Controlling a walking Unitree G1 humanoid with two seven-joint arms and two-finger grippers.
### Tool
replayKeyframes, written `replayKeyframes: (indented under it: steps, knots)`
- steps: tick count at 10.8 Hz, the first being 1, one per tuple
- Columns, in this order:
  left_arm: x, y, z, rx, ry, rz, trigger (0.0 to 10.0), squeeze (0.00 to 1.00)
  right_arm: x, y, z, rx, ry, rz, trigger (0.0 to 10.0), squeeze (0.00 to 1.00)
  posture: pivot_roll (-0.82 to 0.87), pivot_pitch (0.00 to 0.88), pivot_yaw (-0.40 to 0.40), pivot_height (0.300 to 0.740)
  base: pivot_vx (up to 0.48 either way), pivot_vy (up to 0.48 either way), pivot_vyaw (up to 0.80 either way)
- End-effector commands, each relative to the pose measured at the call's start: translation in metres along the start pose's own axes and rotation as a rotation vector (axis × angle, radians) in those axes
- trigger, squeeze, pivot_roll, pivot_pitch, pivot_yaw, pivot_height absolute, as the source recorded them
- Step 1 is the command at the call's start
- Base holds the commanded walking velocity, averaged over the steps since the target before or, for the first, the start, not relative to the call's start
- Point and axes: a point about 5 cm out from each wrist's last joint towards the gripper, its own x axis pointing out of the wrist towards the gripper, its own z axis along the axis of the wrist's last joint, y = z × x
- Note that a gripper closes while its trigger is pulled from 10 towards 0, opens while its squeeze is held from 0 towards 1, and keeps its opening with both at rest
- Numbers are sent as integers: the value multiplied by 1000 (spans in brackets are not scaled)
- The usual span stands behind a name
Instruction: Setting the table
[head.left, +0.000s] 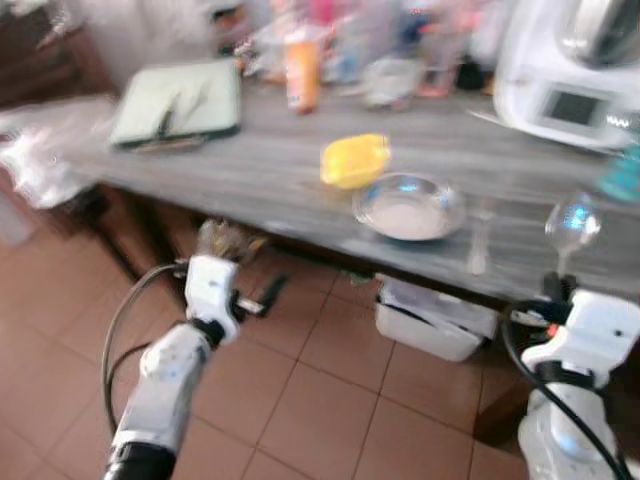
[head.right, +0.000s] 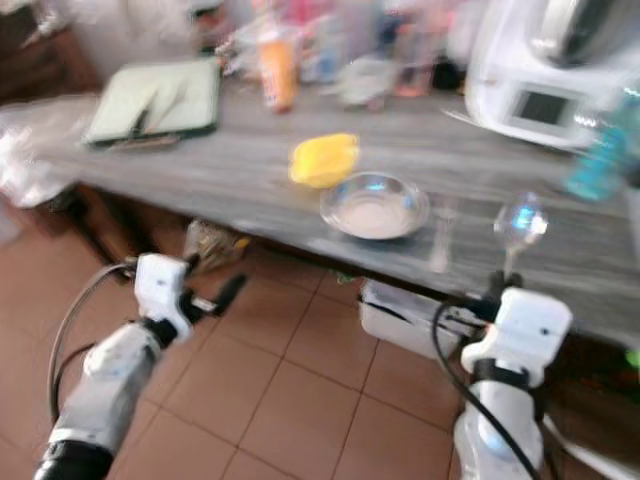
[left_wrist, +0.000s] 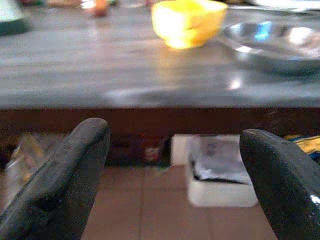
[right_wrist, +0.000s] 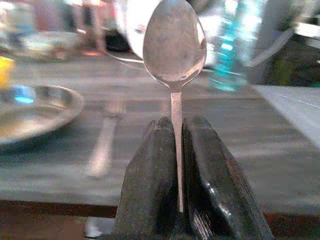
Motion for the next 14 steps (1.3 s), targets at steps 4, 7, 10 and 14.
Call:
replayKeyframes:
  steps: [4, 7, 10, 14]
  knots:
    - [5, -3, 2, 18, 6, -46, 10000, 0, -3, -1, 5, 10, -13, -4, 10000, 0, 17, 93, 43, 740, 0, 0, -491]
    - [8, -5, -2, 7, 8, -56, 10000, 0, -1, 0, 6, 7, -18, 5, 10000, 0, 17, 92, 36, 740, 0, 0, -429]
    - [10, -8, -1, -2, -6, -74, 10000, 0, 0, 0, 6, 5, -16, 10, 10000, 0, 18, 92, 34, 740, 0, 0, -325]
    - [12, -17, 3, -20, -33, -132, 10000, 0, 0, 2, 7, 7, -16, 12, 10000, 0, 11, 97, 40, 740, 270, 0, -136]
